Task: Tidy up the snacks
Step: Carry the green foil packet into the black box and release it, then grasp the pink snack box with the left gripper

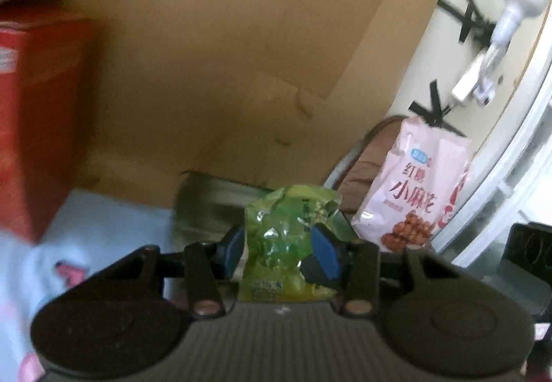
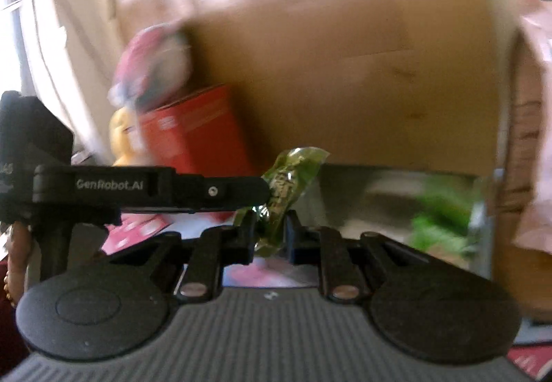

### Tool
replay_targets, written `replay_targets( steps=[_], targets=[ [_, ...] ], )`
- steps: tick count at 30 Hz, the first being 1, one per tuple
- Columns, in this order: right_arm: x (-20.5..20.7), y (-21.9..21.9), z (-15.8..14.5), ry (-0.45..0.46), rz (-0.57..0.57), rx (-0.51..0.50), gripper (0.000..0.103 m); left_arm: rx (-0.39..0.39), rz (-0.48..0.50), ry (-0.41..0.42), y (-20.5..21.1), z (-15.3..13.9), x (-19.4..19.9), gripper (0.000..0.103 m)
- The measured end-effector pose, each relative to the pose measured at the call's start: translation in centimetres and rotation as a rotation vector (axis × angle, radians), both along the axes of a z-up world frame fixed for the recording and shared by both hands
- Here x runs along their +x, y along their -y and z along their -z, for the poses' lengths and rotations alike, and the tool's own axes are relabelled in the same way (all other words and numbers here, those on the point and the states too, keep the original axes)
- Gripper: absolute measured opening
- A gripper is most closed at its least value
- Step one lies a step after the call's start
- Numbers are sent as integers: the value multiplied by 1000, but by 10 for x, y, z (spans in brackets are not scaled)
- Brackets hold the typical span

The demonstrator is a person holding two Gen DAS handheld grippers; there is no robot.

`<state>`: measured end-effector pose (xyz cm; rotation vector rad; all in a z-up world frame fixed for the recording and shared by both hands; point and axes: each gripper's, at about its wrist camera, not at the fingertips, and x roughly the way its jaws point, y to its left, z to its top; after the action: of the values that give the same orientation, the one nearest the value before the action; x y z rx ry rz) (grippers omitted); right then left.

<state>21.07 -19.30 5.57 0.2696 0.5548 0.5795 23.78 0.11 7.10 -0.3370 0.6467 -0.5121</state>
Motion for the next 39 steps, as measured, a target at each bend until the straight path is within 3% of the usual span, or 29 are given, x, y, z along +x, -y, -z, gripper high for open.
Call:
replay_targets(
  steps=[5,7,10,13,16,19,23,25,27,29,33,36,39],
  targets=[
    [25,8,19,-26,47,-71,25,71,-10,-23,23,18,22,49],
    [17,12,20,10,99,-110,36,61,10,-2,14,17,12,50],
    [-11,38,15,62,153,-26,39,51,-5,64,-13,14,-17,56],
    [-46,48,14,71,70,50,39,85,-70,78,-37,21,-37,56],
    [-61,32,28,5,-7,13,39,72,-136,-11,-65,42,-40,58],
    [-52,12,46,-69,-14,-51,40,14,-172,-130,-81,65,-32,58],
    [-21,-10,59,-178,-14,-79,44,38,-171,-167,-72,77,-23,58],
    [-5,-20,69,-235,-20,-106,45,47,-154,-184,-65,82,-19,47],
    [5,-33,75,-279,-40,-86,44,40,-143,-204,-61,84,-18,45],
    [4,-44,69,-259,-36,-126,42,69,-171,-188,-62,77,-26,45],
    [-19,-69,43,-115,-60,-148,37,48,-218,-101,-85,46,-54,43],
    [-54,-77,19,0,-100,-145,34,40,-229,-27,-101,21,-95,44],
    [-95,-77,13,50,-162,-138,34,62,-226,35,-103,14,-149,45]
  ],
)
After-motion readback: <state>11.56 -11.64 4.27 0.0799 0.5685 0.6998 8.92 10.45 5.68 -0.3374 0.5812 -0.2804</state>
